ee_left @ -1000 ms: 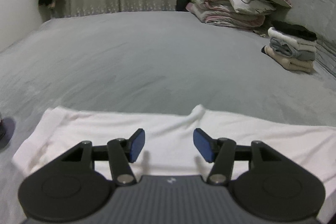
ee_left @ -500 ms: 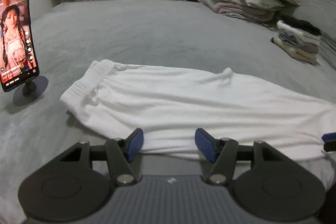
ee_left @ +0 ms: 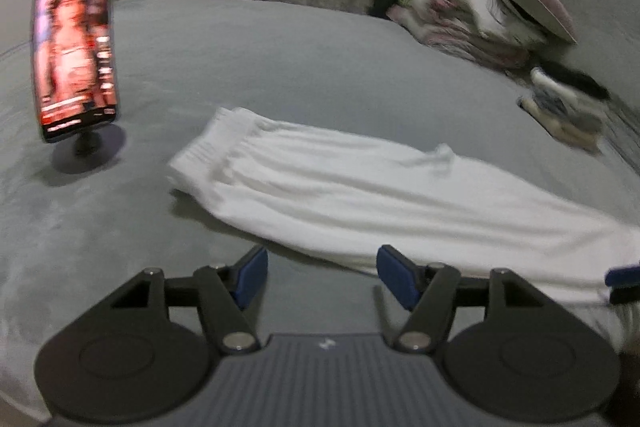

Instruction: Fold clothes

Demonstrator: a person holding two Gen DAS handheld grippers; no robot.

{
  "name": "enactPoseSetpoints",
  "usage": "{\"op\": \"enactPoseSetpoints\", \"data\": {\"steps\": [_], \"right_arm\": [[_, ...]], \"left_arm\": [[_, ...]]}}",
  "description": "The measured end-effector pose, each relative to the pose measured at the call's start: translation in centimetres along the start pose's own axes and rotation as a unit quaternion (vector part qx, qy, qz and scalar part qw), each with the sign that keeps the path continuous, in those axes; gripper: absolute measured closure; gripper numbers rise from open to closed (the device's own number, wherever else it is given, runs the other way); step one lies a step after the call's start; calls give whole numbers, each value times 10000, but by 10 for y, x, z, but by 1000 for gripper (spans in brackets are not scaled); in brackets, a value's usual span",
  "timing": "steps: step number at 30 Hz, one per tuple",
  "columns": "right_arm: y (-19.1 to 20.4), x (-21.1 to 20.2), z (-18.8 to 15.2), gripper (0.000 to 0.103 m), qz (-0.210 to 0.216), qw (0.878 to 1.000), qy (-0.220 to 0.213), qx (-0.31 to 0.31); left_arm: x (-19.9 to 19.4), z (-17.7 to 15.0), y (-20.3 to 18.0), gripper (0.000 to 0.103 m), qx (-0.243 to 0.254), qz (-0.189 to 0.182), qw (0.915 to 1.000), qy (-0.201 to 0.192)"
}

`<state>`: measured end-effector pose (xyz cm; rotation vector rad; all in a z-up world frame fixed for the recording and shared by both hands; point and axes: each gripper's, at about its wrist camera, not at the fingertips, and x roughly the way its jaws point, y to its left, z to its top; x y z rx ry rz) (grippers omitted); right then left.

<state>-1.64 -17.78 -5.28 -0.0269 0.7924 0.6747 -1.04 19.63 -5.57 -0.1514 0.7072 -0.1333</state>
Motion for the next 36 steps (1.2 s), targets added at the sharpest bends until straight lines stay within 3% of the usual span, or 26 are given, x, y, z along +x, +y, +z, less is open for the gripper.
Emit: {"op": "enactPoseSetpoints", "data": {"steps": [6,8,11,12,18,23,25,32,36], "right_arm": [[12,17,2,74,-296,9985,28,-449],[15,23,0,81,-448,9970,76,-626],[19,29,-3,94,-665,9937,96,-897],[20,29,-3,99,-689,9930,79,-958],[23,7,2,99,-453,9936,-123,-1027],[22,14,-2,99,-247,9941,92,-1053],[21,24,-8,99,-261,9938,243,-1050],[26,14,-9,99,-231,9934,148,-1109],[25,19,-10,99,-159,9934,283,-1103]], "left_arm": [[7,15,24,46,-629,505,9964,-242],[12,19,33,53,-827,654,9939,-326],[25,25,43,80,-1067,780,9906,-348],[28,27,46,98,-1128,813,9897,-333],[15,24,57,99,-1518,836,9809,-883],[36,11,61,98,-1386,1096,9833,-439],[37,9,57,96,-1240,1179,9843,-443],[26,18,43,92,-1032,1413,9831,-544],[21,23,37,68,-967,1641,9809,-403]]}}
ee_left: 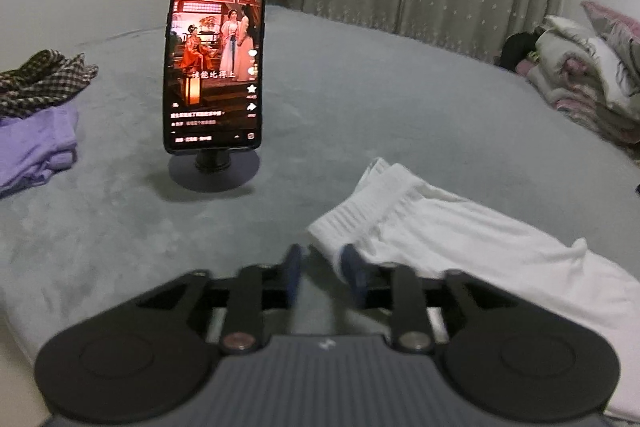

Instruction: Fold clothes

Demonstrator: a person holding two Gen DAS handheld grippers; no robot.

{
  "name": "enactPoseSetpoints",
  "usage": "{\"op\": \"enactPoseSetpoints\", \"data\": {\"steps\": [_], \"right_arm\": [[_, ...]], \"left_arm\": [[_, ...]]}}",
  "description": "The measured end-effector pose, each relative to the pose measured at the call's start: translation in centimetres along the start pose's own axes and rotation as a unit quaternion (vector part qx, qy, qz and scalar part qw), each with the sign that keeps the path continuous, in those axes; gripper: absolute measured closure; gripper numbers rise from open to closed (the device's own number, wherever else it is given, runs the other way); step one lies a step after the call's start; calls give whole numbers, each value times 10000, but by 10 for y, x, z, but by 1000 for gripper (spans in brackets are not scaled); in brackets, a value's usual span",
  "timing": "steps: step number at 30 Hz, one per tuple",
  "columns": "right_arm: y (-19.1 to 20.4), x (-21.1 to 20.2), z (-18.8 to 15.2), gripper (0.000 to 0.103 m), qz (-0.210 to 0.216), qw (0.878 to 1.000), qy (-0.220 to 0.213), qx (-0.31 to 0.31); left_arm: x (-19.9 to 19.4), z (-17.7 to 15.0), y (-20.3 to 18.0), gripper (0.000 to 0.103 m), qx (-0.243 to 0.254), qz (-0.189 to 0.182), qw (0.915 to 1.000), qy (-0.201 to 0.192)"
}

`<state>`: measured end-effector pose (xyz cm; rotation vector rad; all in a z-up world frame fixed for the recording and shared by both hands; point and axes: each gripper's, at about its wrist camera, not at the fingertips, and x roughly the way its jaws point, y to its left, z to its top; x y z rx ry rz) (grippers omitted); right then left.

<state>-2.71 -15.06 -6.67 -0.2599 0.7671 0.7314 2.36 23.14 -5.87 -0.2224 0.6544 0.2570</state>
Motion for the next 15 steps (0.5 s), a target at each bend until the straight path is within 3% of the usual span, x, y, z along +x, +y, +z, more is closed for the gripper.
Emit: {"op": "enactPoseSetpoints", "data": {"steps": [2,6,11,15], "right_arm": [[-2,1,0,99,38,10000,29,52],[-1,-1,1,99,109,9999,69,52],[5,1,2,99,127,9997,156,-101],[1,-5,11,99,287,9994,66,160]], "left_arm": [[-1,3,-1,63,14,49,10000,44],[-9,14,-1,63,-13,-6,9999,-136],[2,30,-20,70,256,-539,9981,-148],[27,37,-40,72,625,-954,9935,10]]}}
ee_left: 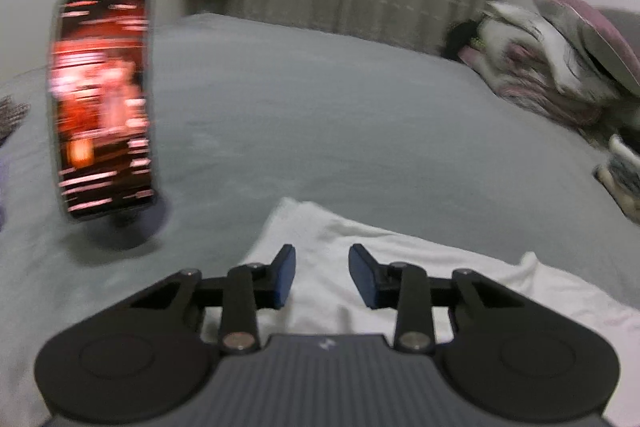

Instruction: Fold clothes

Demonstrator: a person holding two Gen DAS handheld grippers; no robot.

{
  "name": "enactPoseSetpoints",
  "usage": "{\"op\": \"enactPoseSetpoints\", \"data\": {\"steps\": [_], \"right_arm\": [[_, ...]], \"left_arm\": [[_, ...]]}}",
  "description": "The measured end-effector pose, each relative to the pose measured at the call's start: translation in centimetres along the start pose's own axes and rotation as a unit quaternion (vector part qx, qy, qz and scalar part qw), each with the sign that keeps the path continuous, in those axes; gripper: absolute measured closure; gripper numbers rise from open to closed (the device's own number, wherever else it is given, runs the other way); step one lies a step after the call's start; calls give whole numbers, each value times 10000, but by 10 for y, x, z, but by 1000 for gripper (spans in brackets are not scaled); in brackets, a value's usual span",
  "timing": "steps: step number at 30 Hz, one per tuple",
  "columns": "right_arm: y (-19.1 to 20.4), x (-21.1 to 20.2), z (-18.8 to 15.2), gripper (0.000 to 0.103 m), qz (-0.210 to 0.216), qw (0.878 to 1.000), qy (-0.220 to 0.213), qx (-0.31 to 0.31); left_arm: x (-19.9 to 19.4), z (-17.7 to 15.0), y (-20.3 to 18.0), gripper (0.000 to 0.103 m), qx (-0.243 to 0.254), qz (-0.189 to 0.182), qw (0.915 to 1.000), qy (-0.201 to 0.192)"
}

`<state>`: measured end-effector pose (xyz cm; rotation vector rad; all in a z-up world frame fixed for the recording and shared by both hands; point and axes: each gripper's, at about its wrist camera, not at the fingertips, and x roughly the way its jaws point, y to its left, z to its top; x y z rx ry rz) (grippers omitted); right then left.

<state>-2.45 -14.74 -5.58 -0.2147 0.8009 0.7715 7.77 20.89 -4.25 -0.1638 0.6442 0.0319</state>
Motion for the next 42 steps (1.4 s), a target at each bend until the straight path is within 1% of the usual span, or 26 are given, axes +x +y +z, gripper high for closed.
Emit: {"op": "enactPoseSetpoints", "data": {"steps": [2,4,7,9,12,14,16,19,21,23,25,28,29,31,32,35,36,37,38,40,41,42], "right_arm": [[-3,-4,7,97,67,9997,-149,156],[-5,-3,20,92,43,9992,-336,226],[-5,9,43,89,2,9975,-670,236],[-1,28,60,84,34,9963,-818,249],[6,66,81,83,172,9954,-883,320],[16,92,90,83,332,9955,-810,377],[34,113,87,80,544,9958,-637,366],[64,111,67,79,512,9937,-974,190],[68,104,60,79,665,9915,-1053,380],[62,97,58,79,807,9891,-1071,612],[53,88,58,79,727,9884,-1106,745],[30,76,57,79,450,9832,-1276,1224],[24,75,56,79,322,9822,-1278,1342],[14,77,50,78,116,9821,-1148,1490],[13,78,44,78,154,9818,-1085,1552],[13,62,26,78,443,9796,-1088,1630],[14,56,20,78,512,9795,-1069,1629],[12,47,13,78,486,9795,-1089,1625],[9,39,7,78,417,9795,-1115,1624],[1,22,-5,78,223,9783,-1196,1679],[-5,14,-11,77,101,9770,-1245,1729],[-12,5,-18,75,-52,9749,-1300,1804]], "left_arm": [[17,4,-2,73,121,-127,9998,68],[29,7,-1,73,231,-183,9996,-3],[47,6,4,73,303,-162,9994,12],[54,2,7,75,341,-149,9993,-10],[58,-5,8,76,368,-152,9992,-97],[59,-8,8,76,347,-165,9992,-124],[59,-9,11,76,271,-219,9993,-145],[61,-9,20,76,46,-389,9991,-147],[63,-8,27,76,-107,-506,9986,-144],[64,-8,33,76,-240,-612,9977,-148],[65,-7,37,76,-320,-671,9971,-147],[64,-7,40,76,-325,-671,9971,-149],[64,-8,40,76,-318,-664,9972,-149],[64,-8,38,75,-256,-620,9976,-150],[63,-8,35,74,-211,-608,9978,-150],[59,-7,31,66,-124,-642,9977,-164],[56,-7,30,61,-97,-654,9977,-175],[54,-7,27,56,-49,-651,9977,-189],[52,-7,24,54,5,-618,9979,-196],[47,-6,14,42,78,-484,9986,-217],[44,-5,7,37,77,-417,9988,-244],[41,-5,1,27,54,-365,9990,-270]]}}
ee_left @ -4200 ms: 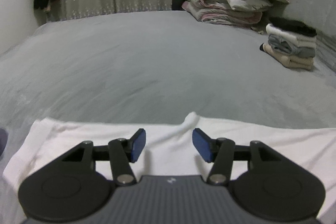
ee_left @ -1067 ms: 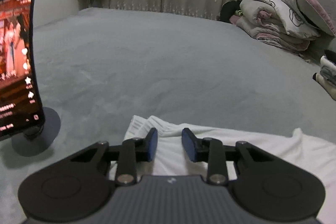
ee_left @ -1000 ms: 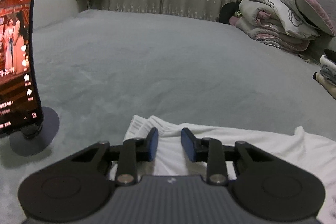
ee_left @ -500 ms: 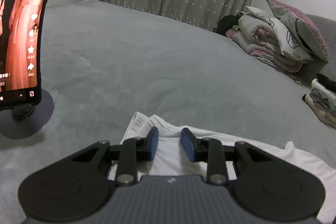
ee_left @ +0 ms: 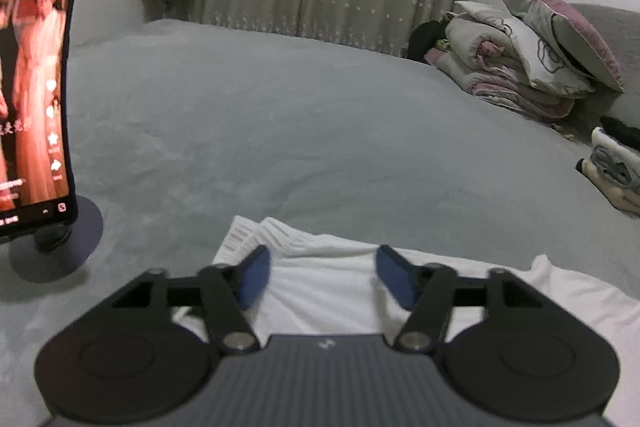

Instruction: Fold clothes

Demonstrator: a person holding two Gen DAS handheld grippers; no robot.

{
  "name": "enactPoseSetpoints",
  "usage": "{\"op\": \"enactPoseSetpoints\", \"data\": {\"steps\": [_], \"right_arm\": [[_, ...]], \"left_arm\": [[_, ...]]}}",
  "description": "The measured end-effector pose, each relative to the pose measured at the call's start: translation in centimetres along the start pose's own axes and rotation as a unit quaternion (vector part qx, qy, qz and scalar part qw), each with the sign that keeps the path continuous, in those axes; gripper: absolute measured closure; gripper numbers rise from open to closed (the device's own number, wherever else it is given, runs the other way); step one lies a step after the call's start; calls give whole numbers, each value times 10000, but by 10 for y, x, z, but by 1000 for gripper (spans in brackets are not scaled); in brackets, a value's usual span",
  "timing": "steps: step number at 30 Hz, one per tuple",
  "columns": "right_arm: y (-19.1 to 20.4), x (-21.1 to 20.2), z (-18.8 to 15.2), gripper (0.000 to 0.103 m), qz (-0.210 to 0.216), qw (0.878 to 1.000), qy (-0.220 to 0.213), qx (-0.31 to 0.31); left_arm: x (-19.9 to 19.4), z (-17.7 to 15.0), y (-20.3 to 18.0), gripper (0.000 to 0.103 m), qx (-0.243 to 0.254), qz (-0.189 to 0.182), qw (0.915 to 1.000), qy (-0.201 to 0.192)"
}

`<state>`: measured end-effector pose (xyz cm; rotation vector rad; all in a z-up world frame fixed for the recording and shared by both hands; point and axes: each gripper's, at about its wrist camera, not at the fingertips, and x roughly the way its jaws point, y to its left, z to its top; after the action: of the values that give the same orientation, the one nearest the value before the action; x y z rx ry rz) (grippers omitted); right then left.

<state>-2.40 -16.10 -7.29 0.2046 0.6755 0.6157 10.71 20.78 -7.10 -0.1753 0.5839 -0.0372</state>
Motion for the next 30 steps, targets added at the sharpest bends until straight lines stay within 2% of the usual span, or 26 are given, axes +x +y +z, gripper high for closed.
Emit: {"op": "enactPoseSetpoints", "data": {"steps": [1,4,8,12,18,23,26,30], "right_arm": [[-9,-10,0,74,-172,9998,-100,65],[-33,-32,-1,71,-684,9967,-387,219],[-62,-63,-5,70,-1479,9855,-779,288],[-87,-90,-14,69,-2168,9697,-1065,367],[-127,-140,-36,68,-2836,9463,-1328,804],[-144,-179,-54,67,-2911,9374,-1598,1052],[-150,-195,-58,63,-3091,9285,-1689,1173],[-169,-212,-62,63,-3186,9145,-1933,1575]], "left_arm": [[-4,-1,-6,23,-79,20,10000,-25],[-16,-6,-23,21,-324,59,9994,-98],[-30,-17,-47,19,-689,-199,9974,-115],[-35,-30,-80,19,-689,-505,9963,55],[-30,-39,-150,19,-82,-985,9940,470],[-28,-49,-220,18,535,-1518,9851,609],[-27,-53,-264,17,1050,-1855,9746,687],[-22,-57,-326,17,1890,-2299,9516,764]]}}
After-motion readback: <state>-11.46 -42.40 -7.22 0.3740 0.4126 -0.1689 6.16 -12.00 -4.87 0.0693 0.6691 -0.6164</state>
